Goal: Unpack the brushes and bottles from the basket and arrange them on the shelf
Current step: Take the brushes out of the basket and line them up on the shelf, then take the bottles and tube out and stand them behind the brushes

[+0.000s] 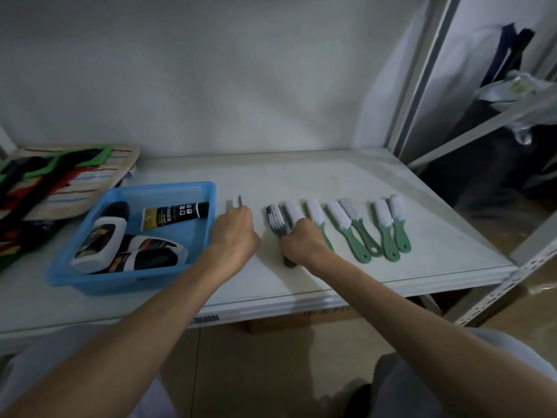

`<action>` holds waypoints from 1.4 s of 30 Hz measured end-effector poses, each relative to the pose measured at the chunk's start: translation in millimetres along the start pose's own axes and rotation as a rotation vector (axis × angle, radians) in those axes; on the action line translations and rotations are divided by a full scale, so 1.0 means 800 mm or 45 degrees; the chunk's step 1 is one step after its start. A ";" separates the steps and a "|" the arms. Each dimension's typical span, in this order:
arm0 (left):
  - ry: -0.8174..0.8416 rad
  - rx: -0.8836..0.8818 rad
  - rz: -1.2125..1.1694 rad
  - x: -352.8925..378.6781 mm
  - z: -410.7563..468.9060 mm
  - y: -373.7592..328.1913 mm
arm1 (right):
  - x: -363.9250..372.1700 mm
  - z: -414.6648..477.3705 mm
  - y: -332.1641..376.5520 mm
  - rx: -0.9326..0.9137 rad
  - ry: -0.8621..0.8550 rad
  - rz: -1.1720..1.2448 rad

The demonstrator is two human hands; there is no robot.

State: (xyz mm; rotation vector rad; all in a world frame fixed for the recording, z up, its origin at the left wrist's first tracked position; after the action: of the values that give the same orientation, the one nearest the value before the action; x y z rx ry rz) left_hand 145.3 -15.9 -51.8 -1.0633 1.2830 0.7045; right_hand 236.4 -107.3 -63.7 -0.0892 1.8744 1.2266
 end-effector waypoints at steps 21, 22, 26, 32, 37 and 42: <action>0.090 0.040 -0.313 -0.010 -0.027 0.013 | 0.019 0.026 0.053 -0.233 -0.159 -0.179; 0.045 0.032 -0.395 -0.020 -0.026 0.019 | 0.019 0.028 0.065 -0.277 -0.181 -0.150; -0.236 -0.041 -0.686 -0.081 -0.014 0.077 | 0.023 0.039 0.118 -0.534 -0.204 0.034; -0.280 -0.525 -0.122 -0.114 0.034 0.223 | 0.089 0.056 0.164 -0.733 0.052 -0.058; -0.057 -0.566 -0.007 -0.106 0.039 0.243 | 0.115 0.074 0.183 -0.756 0.168 -0.248; 0.049 -0.556 0.226 -0.091 0.044 0.231 | 0.140 0.075 0.193 -0.799 0.204 -0.552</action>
State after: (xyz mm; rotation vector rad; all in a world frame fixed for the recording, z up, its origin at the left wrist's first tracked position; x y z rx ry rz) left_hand -19.9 97.3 -25.1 -1.3262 1.2982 1.1399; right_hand 129.8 59.9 -39.6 -0.9048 1.4232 1.4712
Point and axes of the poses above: each hand's wrist, its own z-axis towards the middle knuckle, its own x-axis out of the palm, y = z × x, the point moved 3 cm from there along z, towards the middle knuckle, and after that the axes turned 10 degrees about -x, right-handed, at the moved point
